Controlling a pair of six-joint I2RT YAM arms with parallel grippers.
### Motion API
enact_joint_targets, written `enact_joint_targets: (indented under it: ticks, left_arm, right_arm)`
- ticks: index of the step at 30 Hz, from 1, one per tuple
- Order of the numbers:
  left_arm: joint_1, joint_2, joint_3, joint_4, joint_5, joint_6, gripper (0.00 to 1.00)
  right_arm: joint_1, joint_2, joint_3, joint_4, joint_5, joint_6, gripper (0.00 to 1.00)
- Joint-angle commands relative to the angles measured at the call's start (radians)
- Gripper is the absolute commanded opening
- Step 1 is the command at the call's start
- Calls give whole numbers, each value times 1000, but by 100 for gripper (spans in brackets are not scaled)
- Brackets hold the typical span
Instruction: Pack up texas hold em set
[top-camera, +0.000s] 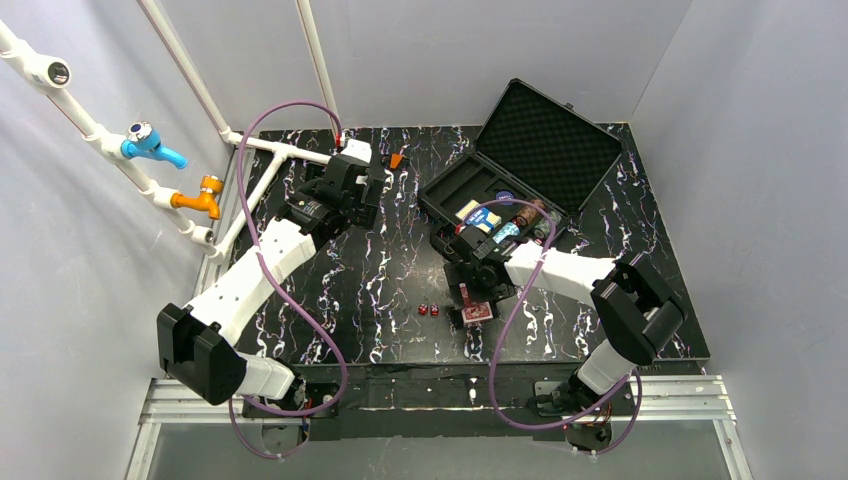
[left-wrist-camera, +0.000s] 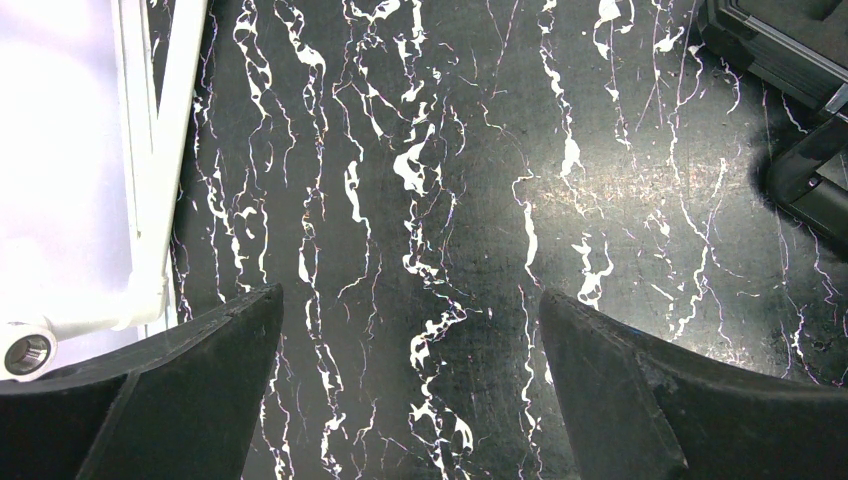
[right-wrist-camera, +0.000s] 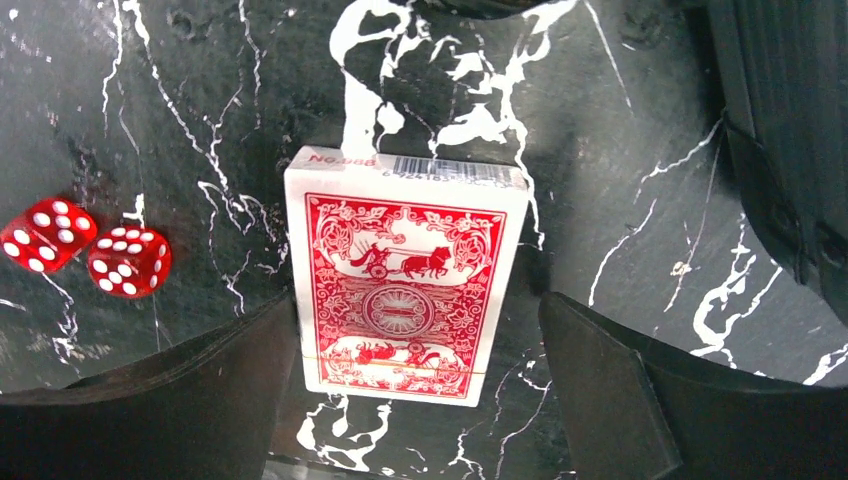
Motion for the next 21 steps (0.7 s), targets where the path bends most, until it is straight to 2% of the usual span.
enact_joint_targets:
  ticks: [1, 7, 16, 21]
  left_arm:
    - [4, -5, -9, -16, -16, 5, 99]
    - [4, -4, -9, -16, -16, 5, 99]
    - [4, -9, -10, -16, -16, 5, 99]
    - [4, -12, -10, -16, -16, 5, 99]
  right_arm:
    - [21, -28, 31, -34, 72, 149, 98]
    - [56, -19, 35, -42, 111, 213, 92]
    - [104, 31, 77, -67, 153, 226, 82]
    - [115, 54, 94, -93, 197, 230, 80]
